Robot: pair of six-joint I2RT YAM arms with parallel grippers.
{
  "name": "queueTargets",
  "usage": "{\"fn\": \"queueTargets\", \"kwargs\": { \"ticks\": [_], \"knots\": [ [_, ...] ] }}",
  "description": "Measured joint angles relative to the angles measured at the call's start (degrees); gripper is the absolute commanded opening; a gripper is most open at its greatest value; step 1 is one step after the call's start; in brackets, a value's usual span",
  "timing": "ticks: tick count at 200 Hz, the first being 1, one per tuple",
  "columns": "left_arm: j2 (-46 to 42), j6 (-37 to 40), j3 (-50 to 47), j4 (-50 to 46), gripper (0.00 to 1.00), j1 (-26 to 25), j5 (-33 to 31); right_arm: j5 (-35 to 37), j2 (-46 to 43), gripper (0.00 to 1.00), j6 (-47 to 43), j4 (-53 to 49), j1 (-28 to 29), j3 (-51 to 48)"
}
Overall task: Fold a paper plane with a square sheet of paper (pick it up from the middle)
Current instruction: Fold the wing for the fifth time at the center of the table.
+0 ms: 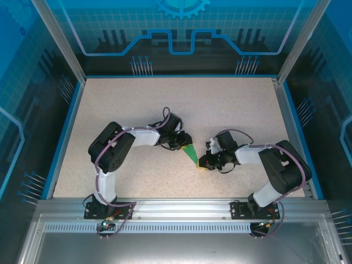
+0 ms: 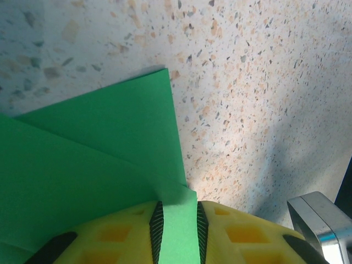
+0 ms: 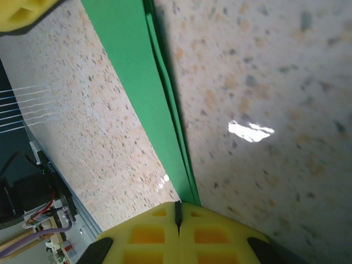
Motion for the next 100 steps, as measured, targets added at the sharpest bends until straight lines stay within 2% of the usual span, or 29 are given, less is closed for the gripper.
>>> {"fn": "queueTargets", "kwargs": {
  "ticks": [47,71,100],
  "knots": [
    [0.0,-0.02,0.0,0.0,0.28,0.0,0.02,0.22,-2.69,0.05,0.04,-6.54,0.0,1.6],
    [0.0,-0.02,0.0,0.02,0.29,0.0,0.02,0.13,-2.69,0.07,0.76,-6.01,0.0,4.81],
    [0.0,-0.02,0.0,0.07,0.29,0.0,0.04,-0.07,1.66,0.08,1.73,-3.78,0.07,9.4]
  ]
}}
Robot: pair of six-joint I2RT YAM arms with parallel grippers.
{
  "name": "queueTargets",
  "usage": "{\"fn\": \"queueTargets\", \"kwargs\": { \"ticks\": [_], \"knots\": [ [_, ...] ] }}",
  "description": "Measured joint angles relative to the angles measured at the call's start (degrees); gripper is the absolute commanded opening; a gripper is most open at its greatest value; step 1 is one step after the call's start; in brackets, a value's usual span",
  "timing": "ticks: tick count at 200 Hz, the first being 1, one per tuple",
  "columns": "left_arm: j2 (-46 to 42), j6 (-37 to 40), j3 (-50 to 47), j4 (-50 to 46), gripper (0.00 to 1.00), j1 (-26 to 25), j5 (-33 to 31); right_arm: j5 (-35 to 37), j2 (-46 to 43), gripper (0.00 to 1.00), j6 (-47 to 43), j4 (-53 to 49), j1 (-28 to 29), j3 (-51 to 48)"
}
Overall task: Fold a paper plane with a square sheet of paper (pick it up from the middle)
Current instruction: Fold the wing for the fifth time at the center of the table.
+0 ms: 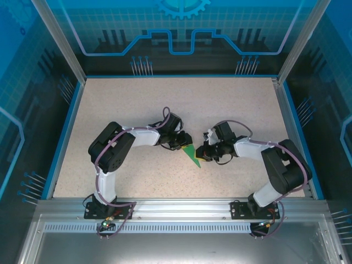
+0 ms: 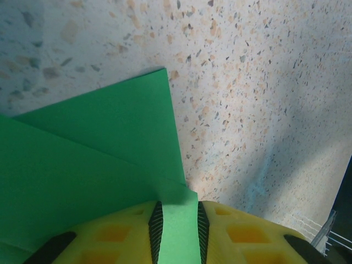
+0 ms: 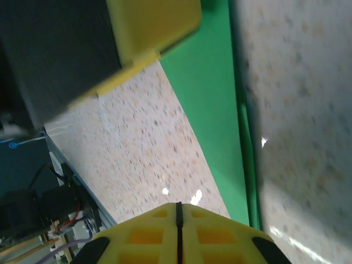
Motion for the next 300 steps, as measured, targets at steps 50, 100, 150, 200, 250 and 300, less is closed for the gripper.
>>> {"fn": "queueTargets", "kwargs": {
  "ticks": [50,100,150,200,250,300],
  "knots": [
    [-0.11,0.0,0.0,0.17,0.32,0.0,0.24,1.49,6.27,0.01,0.79,0.79,0.33,0.48],
    [-1.95,0.09,-0.44,-0.07,0.38,0.0,0.2,0.83,6.45,0.0,1.53,3.58,0.37,-0.57],
    [-7.15,0.22,-0.44,0.0,0.39,-0.48,0.17,0.7,6.45,0.0,2.32,4.57,0.39,-0.96],
    [-7.28,-0.04,-1.18,1.73,0.38,-0.81,-0.07,0.59,6.45,0.0,3.23,5.53,0.39,-1.42],
    [-2.86,-1.49,-2.27,5.14,0.37,-0.81,-0.09,0.42,6.45,0.0,3.48,6.34,0.37,-1.79],
    [-0.74,-1.49,-2.4,5.64,0.35,-0.35,-0.66,0.46,6.12,0.0,3.48,7.93,0.37,-2.75]
  ]
}}
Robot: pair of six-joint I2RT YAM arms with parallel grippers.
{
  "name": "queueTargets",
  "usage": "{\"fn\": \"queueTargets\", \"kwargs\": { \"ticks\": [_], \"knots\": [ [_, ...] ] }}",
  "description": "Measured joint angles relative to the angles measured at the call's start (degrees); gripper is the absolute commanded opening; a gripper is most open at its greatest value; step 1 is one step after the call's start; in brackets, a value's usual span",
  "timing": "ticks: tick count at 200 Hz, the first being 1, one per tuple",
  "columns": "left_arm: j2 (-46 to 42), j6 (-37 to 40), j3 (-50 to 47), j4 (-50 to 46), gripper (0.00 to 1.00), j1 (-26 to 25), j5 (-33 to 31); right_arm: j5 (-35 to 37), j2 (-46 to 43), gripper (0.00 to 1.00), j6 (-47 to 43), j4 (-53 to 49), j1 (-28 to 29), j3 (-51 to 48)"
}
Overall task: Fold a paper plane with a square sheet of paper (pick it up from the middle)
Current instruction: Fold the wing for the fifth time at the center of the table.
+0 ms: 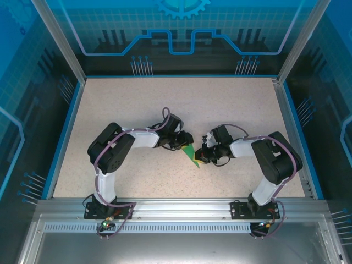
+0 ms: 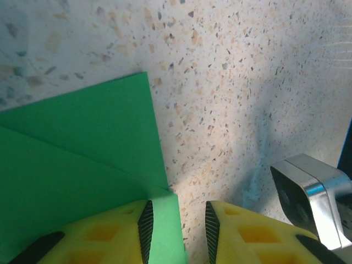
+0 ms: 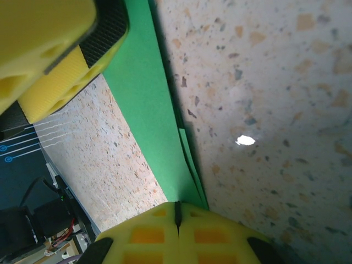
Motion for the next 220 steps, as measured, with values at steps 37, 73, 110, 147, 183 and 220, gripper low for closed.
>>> {"fn": "queueTargets", "kwargs": {
  "ticks": [37,73,110,147,183,220],
  "knots": [
    [0.0,-0.04,-1.18,2.14,0.35,0.85,1.42,0.0,-0.09,0.0,0.02,0.74,0.0,-0.39],
    [-0.33,0.04,-2.34,3.78,0.35,2.01,2.19,-0.02,-0.15,0.0,0.22,1.4,0.0,-0.72],
    [-0.63,0.74,-3.02,4.33,0.35,3.63,2.6,-0.02,-0.15,0.0,0.24,1.4,0.0,-0.72],
    [-1.46,1.75,-4.74,5.86,0.35,5.09,2.67,-0.02,-0.15,0.0,0.24,1.42,0.0,-0.72],
    [-2.08,2.21,-5.53,5.92,0.36,6.86,2.82,-0.04,-0.15,0.0,0.24,1.42,0.0,-0.72],
    [-2.08,3.34,-5.66,5.92,0.36,8.07,3.72,-0.04,-0.15,0.0,0.24,1.42,0.0,-0.72]
  ]
}}
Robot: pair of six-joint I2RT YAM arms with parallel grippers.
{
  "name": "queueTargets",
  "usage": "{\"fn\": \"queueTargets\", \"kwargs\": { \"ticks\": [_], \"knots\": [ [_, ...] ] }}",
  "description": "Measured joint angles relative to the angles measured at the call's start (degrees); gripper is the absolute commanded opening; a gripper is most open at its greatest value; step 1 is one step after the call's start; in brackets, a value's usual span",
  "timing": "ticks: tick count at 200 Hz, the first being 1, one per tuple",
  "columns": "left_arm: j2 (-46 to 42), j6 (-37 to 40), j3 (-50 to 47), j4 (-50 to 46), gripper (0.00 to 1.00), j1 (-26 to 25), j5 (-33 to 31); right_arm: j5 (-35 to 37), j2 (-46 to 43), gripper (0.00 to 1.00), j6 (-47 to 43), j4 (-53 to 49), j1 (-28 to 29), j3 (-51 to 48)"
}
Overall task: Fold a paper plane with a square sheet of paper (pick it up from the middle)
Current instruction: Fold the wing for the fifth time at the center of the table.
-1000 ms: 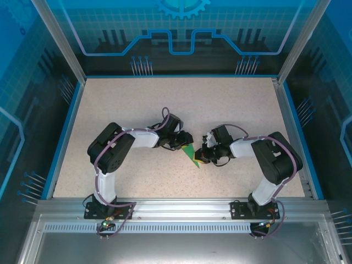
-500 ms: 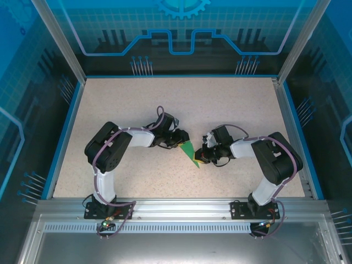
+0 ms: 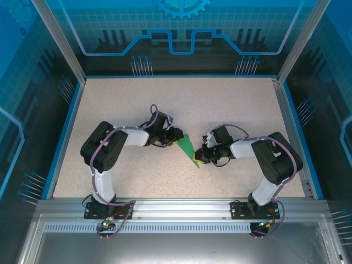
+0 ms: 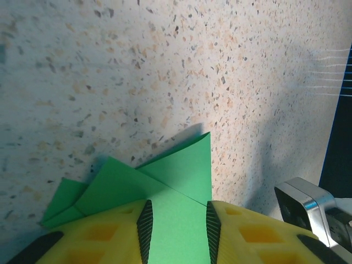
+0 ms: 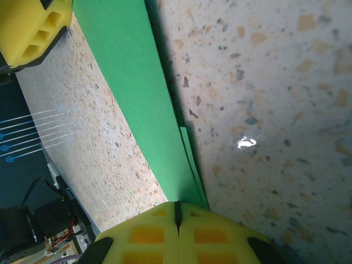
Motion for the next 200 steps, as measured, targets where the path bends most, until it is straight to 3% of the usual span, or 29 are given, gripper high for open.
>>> {"fn": "queueTargets", "kwargs": {
  "ticks": [142,200],
  "knots": [
    [-1.97,2.71,-0.13,-4.26,0.4,4.63,-1.29,0.28,-0.31,0.0,0.0,-0.26,0.07,0.02],
    [-10.8,3.1,-0.13,-10.25,0.45,5.35,-3.65,0.57,-0.79,0.04,1.03,-0.46,0.52,0.02]
  ]
}}
